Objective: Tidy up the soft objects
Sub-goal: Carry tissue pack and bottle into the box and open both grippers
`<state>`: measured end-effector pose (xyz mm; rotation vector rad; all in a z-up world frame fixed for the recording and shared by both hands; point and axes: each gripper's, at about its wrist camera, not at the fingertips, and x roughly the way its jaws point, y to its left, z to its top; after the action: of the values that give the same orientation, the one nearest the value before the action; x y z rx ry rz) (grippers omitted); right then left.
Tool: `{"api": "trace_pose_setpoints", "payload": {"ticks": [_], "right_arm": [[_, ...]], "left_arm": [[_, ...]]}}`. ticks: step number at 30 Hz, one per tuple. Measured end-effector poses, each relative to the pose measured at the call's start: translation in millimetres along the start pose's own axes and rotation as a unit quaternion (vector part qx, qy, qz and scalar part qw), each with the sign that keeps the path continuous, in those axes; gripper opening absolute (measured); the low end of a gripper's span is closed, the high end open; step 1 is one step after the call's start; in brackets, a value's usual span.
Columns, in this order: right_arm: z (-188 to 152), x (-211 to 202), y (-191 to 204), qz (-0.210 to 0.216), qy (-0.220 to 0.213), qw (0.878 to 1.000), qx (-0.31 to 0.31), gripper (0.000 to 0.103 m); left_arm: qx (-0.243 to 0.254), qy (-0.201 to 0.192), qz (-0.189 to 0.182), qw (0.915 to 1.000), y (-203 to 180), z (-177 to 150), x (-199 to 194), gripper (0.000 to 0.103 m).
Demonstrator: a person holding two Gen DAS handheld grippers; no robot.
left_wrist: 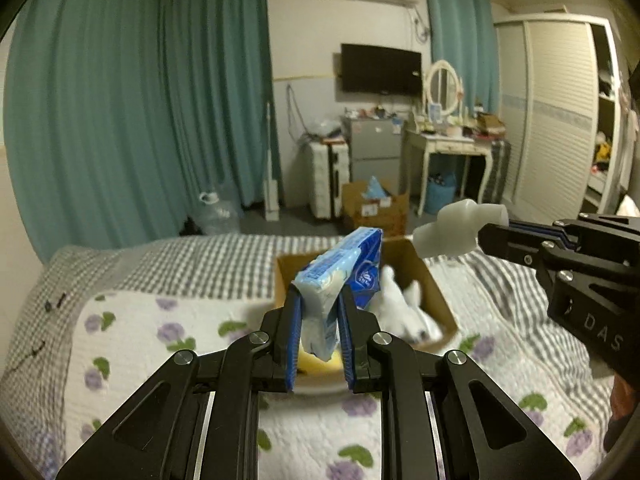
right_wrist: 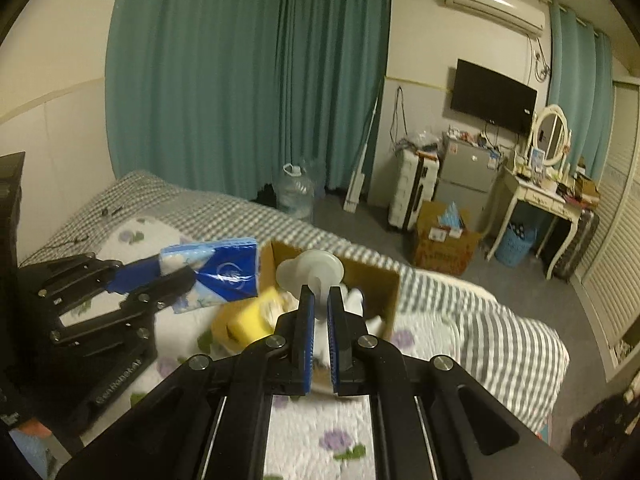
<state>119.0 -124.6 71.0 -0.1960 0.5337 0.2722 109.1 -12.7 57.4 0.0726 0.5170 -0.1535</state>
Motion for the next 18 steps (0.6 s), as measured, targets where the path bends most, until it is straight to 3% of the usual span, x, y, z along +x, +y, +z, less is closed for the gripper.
{"api": "trace_pose_setpoints", "payload": {"ticks": [5,9,18], "right_arm": [[18.4,35.4,8.5,-0.007,-0.004,1.0,-0.013,0.006],[22.1,78.9,8.8,0.001,0.006,1.0,-0.009,0.006],[-2.0,177.0,-5.7,0.023,0.035,0.999,0.012,0.006]], "left_arm": [[-0.009,0.008,0.018,0.9998,10.6,12.8,44.7,0.017],[-0.022,0.03,0.01,0.9993,17.9,12.3,90.0,0.017],[-0.025,0.06,0.028,0.9975,25.6,-7.7,178.9,0.018]]}}
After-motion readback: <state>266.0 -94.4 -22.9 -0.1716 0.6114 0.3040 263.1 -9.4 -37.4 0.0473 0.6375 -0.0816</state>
